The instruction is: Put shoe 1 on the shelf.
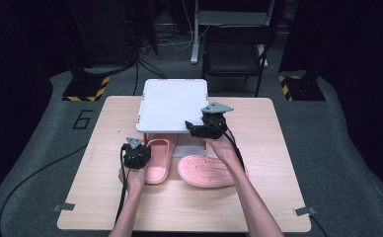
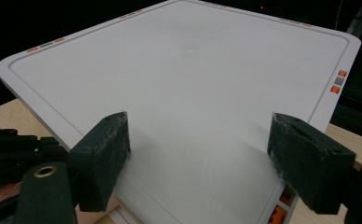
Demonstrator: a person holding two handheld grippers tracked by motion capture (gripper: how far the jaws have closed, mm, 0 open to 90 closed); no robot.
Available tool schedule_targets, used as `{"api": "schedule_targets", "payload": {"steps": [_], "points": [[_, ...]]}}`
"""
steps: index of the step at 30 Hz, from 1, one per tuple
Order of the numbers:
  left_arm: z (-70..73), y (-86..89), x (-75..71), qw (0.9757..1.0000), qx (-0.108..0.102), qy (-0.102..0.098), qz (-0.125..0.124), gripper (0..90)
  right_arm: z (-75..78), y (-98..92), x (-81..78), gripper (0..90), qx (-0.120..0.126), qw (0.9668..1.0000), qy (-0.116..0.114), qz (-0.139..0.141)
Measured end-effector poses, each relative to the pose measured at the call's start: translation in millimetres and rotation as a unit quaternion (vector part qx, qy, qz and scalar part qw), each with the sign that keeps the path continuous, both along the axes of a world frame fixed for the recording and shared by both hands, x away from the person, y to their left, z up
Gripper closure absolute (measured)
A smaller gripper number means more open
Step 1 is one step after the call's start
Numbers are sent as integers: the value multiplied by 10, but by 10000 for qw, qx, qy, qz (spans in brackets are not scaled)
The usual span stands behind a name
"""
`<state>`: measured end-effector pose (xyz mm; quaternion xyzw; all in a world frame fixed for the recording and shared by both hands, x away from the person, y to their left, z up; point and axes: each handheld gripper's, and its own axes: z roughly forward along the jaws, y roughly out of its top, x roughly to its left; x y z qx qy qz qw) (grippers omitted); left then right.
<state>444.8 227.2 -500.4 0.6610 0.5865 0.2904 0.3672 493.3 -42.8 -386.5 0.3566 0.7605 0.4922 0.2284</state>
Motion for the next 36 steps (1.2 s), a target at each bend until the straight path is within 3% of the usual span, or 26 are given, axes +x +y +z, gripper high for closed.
{"api": "schedule_targets", "payload": {"steps": [4,6,8,9,10,11,12,13,14,15,17,19,20,21,24,26,30,36], "points": [[3,-110,69,9988,85,-31,481,810,0,-4,-3,207,-14,10000,9,3],[-3,-115,85,9985,62,-40,544,809,-2,-4,-1,207,7,10000,-3,1],[-12,-93,97,9985,-197,-87,505,780,-4,-9,-2,204,12,10000,-13,0],[-5,-75,72,9985,-220,-177,468,745,-3,-12,-2,204,9,10000,-2,8],[10,-60,27,9983,-296,-272,420,612,-3,-18,0,203,10,10000,-14,22],[33,-19,-33,9984,-383,-346,219,612,-3,-18,0,203,10,10000,-14,22],[54,14,-102,9982,-469,-378,23,452,-2,-19,0,203,21,10000,2,24],[92,62,-274,9963,-722,-357,-314,414,-2,-20,0,203,21,10000,4,29],[92,62,-274,9963,-722,-357,-314,361,-2,-20,0,203,21,10000,4,29],[106,83,-368,9950,-759,-386,-527,361,-1,-19,0,202,18,10000,6,22],[115,88,-556,9931,-776,-424,-768,247,0,-26,1,201,-11,10000,-17,43],[94,85,-720,9927,-766,-240,-904,163,2,-27,-3,201,-12,10000,0,28],[26,36,-861,9928,-547,-82,-1063,146,2,-25,-4,201,-8,10000,6,20],[26,36,-861,9928,-547,-82,-1063,136,2,-25,-4,201,-8,10000,6,20],[-86,-60,-926,9929,-154,166,-1169,115,6,-22,-6,201,-20,10000,33,10],[-129,-108,-918,9944,9,144,-1050,121,5,-21,-9,201,-12,10000,18,-7],[-178,-179,-808,9950,-89,207,-969,157,11,-31,-14,201,-34,10000,60,21],[-162,-239,-662,9963,-174,86,-833,175,10,-31,-13,202,-21,10000,51,33]]}}
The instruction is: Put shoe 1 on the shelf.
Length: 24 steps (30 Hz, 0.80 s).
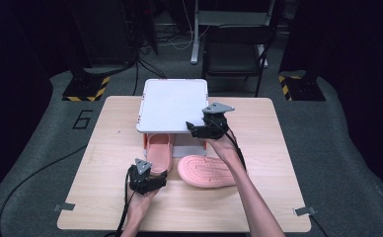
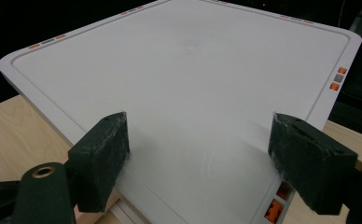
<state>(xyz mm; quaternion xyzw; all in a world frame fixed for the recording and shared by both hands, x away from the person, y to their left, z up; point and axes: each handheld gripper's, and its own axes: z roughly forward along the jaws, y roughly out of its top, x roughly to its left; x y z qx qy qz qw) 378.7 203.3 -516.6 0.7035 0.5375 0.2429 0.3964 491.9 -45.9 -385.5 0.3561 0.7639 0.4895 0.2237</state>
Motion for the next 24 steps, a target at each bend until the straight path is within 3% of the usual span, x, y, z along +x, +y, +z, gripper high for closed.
{"api": "schedule_targets", "payload": {"steps": [12,21,24], "points": [[47,32,402,9992,-198,-170,305,220,1,-9,3,204,-10,10000,-11,27],[14,44,591,9987,-287,-235,358,224,0,-6,4,205,-10,10000,-17,22],[50,48,542,9985,-370,-227,348,224,-1,-7,5,205,-3,10000,-27,22]]}}
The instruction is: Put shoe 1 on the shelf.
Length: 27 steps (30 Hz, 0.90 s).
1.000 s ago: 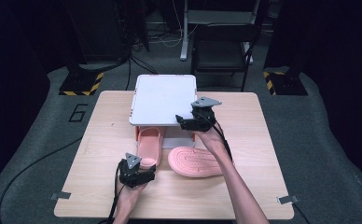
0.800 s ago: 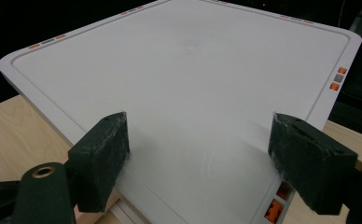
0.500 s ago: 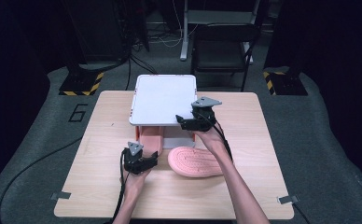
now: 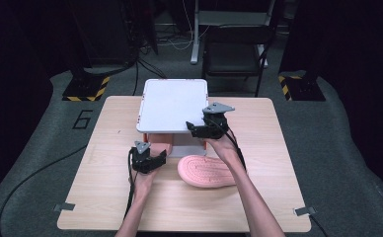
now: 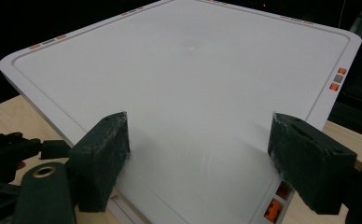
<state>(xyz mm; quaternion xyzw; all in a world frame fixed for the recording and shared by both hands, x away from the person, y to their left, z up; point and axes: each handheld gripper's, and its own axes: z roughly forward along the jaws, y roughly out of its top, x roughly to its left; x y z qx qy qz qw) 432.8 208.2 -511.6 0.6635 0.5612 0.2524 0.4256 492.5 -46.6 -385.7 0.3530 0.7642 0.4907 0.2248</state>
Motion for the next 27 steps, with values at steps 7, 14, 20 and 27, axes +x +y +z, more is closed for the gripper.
{"api": "schedule_targets", "payload": {"steps": [7,14,20,27], "points": [[-27,-12,-133,9987,456,51,-229,344,-1,3,-2,206,3,10000,0,-2],[-78,-23,18,9992,345,118,-175,331,1,-9,-8,210,-11,10000,35,-1],[-16,13,-71,9993,226,8,-312,284,-4,-16,-5,212,46,10000,13,-7],[223,301,-478,9919,-53,-687,-1065,145,8,-61,-73,156,153,9997,-161,-71]]}}
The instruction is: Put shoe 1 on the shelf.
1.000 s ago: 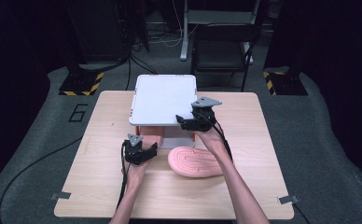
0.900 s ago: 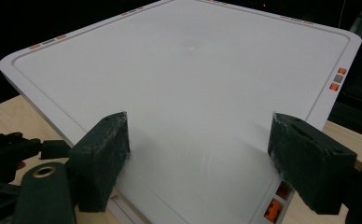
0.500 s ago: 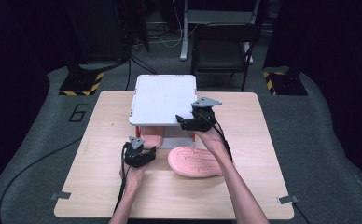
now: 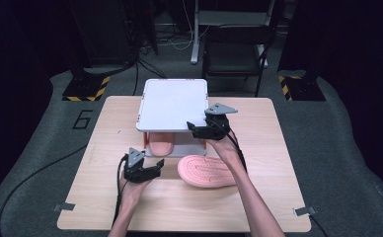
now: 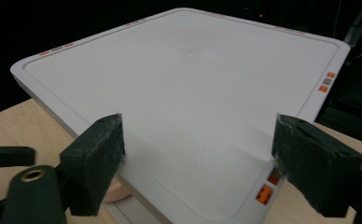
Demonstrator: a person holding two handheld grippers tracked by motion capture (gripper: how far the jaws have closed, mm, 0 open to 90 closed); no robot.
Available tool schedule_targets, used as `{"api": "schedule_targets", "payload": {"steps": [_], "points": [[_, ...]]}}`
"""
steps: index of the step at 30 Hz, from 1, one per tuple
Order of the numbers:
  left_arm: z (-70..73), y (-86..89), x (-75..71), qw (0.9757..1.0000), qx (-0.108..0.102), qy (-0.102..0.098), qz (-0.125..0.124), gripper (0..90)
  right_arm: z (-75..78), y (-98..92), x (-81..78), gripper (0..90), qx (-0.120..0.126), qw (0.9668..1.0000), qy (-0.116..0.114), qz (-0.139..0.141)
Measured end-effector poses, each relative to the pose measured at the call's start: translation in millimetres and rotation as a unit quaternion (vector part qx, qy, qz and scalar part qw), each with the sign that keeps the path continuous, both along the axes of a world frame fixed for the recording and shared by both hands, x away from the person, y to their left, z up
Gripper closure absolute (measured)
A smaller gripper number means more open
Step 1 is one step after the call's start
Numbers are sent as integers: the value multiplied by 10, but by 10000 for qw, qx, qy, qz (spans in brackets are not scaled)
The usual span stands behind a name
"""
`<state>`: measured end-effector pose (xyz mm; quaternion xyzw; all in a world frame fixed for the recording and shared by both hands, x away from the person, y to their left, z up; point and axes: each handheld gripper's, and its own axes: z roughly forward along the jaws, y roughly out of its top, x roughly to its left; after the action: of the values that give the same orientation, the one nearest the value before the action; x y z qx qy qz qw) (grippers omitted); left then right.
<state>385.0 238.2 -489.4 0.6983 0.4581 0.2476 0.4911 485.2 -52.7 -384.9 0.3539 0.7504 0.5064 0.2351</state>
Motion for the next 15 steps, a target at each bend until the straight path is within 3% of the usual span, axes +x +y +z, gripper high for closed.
{"api": "schedule_targets", "payload": {"steps": [3,5,6,8,12,15], "points": [[96,174,-107,9997,-159,-162,-83,131,22,-98,-129,159,98,9996,-256,-60],[144,275,-144,9995,-148,-246,-152,131,47,-198,-230,157,186,9993,-315,-108],[159,316,-161,9994,-135,-267,-181,134,62,-329,-353,157,283,9988,-364,-158],[167,377,-178,9992,-153,-334,-166,135,61,-377,-396,159,296,9987,-385,-148],[182,504,-200,9990,-191,-394,-102,147,-20,-711,-674,156,476,9976,-418,-268],[232,562,-209,9988,-230,-412,-121,149,-60,-809,-747,154,458,9976,-431,-280]]}}
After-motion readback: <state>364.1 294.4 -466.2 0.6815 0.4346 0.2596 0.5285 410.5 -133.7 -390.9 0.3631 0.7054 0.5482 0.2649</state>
